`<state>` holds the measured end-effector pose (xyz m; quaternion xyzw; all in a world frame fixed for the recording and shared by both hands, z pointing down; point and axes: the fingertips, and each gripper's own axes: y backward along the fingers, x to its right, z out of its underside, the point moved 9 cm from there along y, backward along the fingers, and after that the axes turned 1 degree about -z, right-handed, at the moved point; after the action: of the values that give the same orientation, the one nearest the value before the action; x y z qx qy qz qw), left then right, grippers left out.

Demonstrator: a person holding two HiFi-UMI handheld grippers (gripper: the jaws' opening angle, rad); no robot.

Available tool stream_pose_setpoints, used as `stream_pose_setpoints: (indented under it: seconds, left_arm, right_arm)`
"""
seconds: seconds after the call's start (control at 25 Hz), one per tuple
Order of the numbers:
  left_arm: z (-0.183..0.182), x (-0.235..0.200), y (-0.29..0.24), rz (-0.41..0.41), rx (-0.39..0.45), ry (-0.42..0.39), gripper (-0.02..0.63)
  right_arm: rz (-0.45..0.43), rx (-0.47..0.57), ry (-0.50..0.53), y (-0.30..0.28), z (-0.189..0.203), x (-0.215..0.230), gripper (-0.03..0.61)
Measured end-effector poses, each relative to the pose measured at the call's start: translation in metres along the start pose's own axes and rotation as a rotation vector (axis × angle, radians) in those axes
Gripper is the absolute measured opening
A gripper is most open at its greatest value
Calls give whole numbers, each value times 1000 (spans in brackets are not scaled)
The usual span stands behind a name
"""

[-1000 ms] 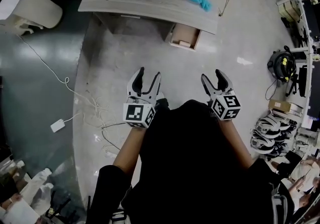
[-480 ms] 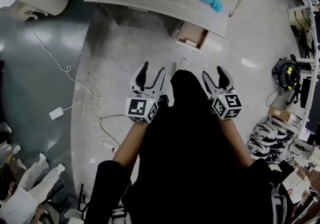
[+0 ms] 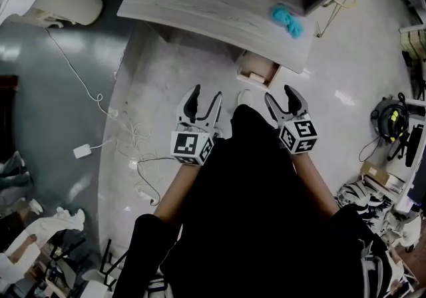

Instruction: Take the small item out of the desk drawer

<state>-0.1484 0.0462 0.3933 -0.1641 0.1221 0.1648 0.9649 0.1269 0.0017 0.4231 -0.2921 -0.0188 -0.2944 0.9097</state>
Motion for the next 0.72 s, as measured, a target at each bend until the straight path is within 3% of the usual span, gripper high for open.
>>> stream_pose_setpoints:
  seconds: [0.32,0.72]
  left_arm:
    - [-16,19,-77,-8,-41,-30,227]
    - [-23,33,-143,-20,-82,-25,227]
  right_arm:
    - [-40,-71,-21,-33,-4,72,277]
    - [-46,-144,-43,-66,-4,131,276]
